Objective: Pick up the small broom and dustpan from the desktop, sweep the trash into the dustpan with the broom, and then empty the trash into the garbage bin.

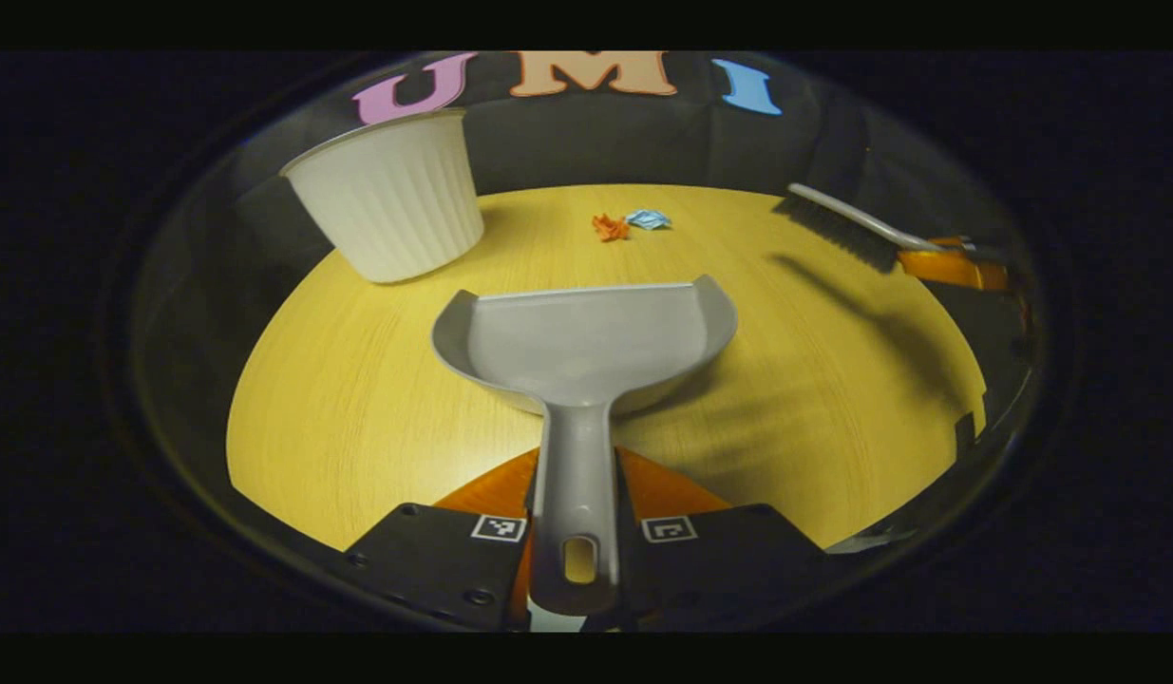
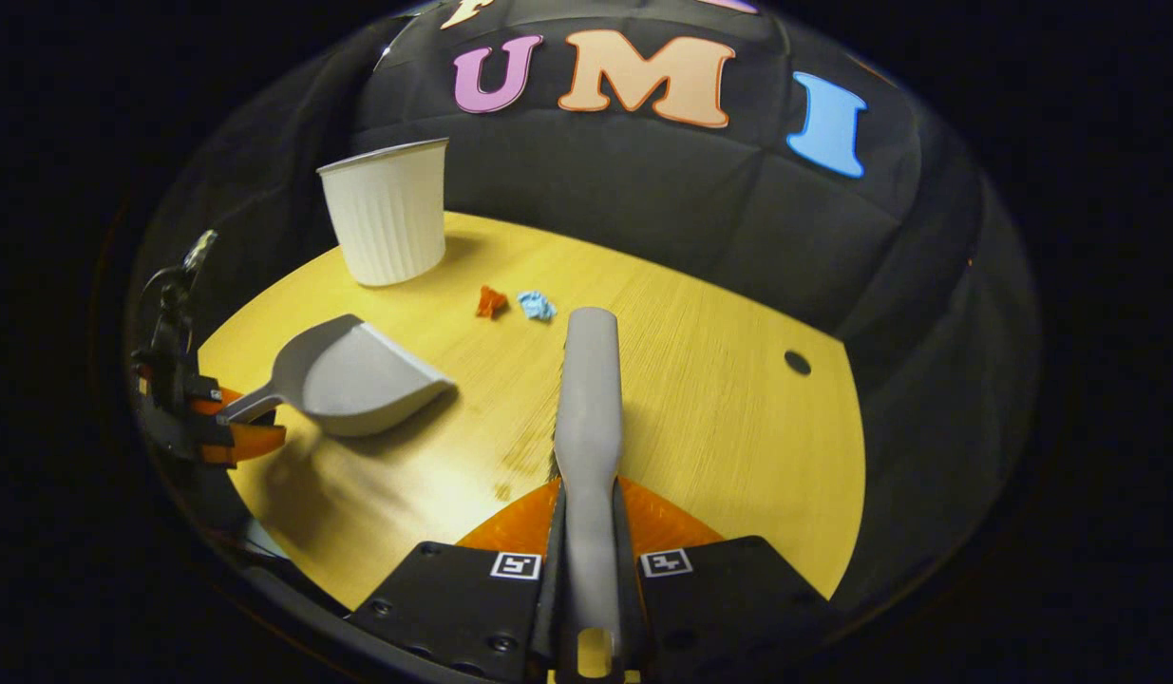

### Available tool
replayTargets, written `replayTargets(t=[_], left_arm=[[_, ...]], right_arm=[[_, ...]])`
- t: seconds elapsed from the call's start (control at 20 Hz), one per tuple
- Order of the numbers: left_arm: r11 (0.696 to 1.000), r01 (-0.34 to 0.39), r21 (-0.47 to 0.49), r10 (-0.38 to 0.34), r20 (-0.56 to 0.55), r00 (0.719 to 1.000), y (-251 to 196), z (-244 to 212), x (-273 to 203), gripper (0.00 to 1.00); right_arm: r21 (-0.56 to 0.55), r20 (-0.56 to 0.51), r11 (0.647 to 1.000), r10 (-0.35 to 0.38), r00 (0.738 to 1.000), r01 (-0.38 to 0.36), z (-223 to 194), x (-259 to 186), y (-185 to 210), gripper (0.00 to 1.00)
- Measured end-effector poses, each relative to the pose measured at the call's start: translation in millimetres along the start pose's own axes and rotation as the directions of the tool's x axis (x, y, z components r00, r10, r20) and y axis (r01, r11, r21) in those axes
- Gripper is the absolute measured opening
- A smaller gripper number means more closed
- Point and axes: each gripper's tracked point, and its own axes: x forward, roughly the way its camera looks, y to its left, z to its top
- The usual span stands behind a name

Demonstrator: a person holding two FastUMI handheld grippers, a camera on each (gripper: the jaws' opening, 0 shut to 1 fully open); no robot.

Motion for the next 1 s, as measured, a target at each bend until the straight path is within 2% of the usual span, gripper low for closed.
replayTargets(t=[0.15,0.25,0.4,0.45,0.55,0.65,0.75,0.8,0.9,1.0], left_arm=[[0.997,0.044,0.069,-0.044,0.006,0.999,3,21,13,0.3],[0.992,0.07,0.107,-0.071,-0.001,0.998,5,30,21,0.3],[0.985,0.088,0.15,-0.089,-0.003,0.996,11,37,27,0.31],[0.984,0.09,0.155,-0.09,-0.002,0.996,13,38,29,0.28],[0.983,0.099,0.155,-0.1,-0.001,0.995,14,37,30,0.3],[0.982,0.107,0.158,-0.11,0.007,0.994,13,37,31,0.29],[0.982,0.112,0.153,-0.114,0.006,0.993,13,36,33,0.3],[0.982,0.115,0.152,-0.118,0.009,0.993,13,36,33,0.31],[0.981,0.118,0.156,-0.121,0.007,0.993,13,35,33,0.29],[0.98,0.118,0.159,-0.122,0.011,0.993,13,36,34,0.3]], right_arm=[[-0.093,0.049,0.995,-0.034,0.998,0.038,60,63,-14,0.23],[-0.139,0.044,0.99,-0.016,0.999,0.022,87,104,-11,0.21],[-0.257,-0.009,0.966,0.012,1.0,-0.014,97,170,-4,0.23],[-0.297,-0.039,0.954,0.025,0.999,-0.035,98,187,-1,0.21],[-0.365,-0.104,0.926,0.066,0.992,-0.1,93,207,14,0.23],[-0.411,-0.143,0.888,0.16,0.977,-0.206,91,212,40,0.22],[-0.436,-0.156,0.842,0.275,0.949,-0.316,102,195,67,0.22],[-0.455,-0.17,0.81,0.328,0.929,-0.37,106,186,83,0.22],[-0.52,-0.218,0.721,0.406,0.888,-0.457,113,164,106,0.23],[-0.573,-0.258,0.636,0.458,0.85,-0.517,123,140,110,0.22]])
